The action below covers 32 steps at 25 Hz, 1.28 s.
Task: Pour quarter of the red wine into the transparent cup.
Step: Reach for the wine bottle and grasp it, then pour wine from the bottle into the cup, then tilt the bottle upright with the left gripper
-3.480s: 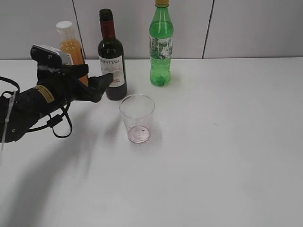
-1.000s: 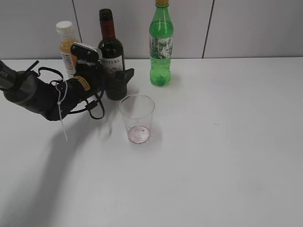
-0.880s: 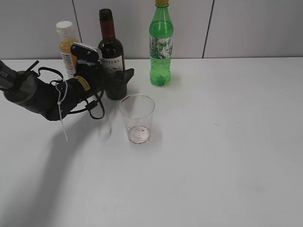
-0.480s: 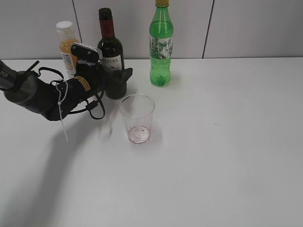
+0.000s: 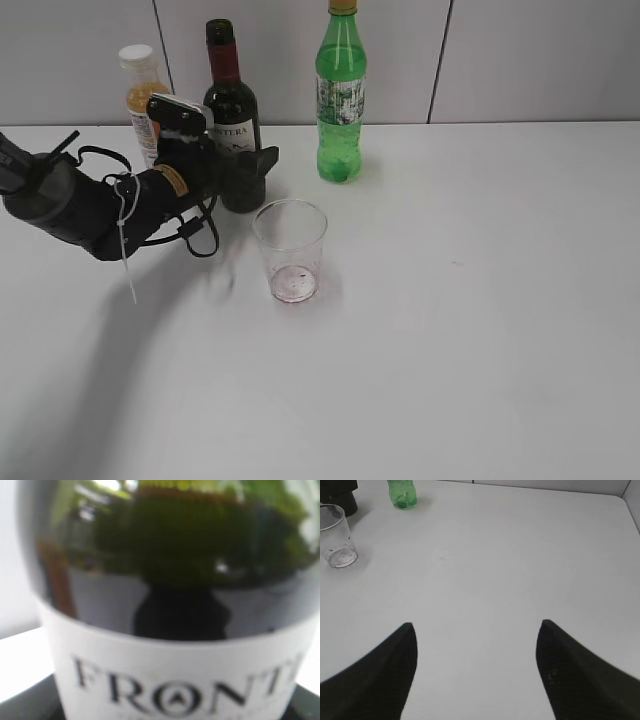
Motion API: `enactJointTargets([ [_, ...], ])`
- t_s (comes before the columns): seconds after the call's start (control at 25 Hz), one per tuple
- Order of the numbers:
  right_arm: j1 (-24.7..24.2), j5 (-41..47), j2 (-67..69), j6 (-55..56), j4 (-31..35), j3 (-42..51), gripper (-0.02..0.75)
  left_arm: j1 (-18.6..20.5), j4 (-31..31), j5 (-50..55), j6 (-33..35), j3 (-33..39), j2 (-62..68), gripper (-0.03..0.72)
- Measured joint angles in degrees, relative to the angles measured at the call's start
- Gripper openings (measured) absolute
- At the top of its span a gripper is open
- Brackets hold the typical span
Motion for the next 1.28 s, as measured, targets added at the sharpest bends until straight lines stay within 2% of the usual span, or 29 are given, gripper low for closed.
enactJointTargets([
  [0.52, 0.0, 0.0, 0.0, 0.0, 0.0, 0.0, 0.593, 0.0, -0.3, 0.5, 0.2, 8.4, -6.4, 0.545],
  [0.76, 0.0, 0.0, 0.0, 0.0, 0.0, 0.0, 0.593, 0.0, -1.5, 0.3, 3.5, 13.3, -12.8, 0.545],
  [1.28, 0.0, 0.0, 0.0, 0.0, 0.0, 0.0, 0.593, -0.7, -16.2, -0.1, 17.3, 29.5, -26.1, 0.545],
])
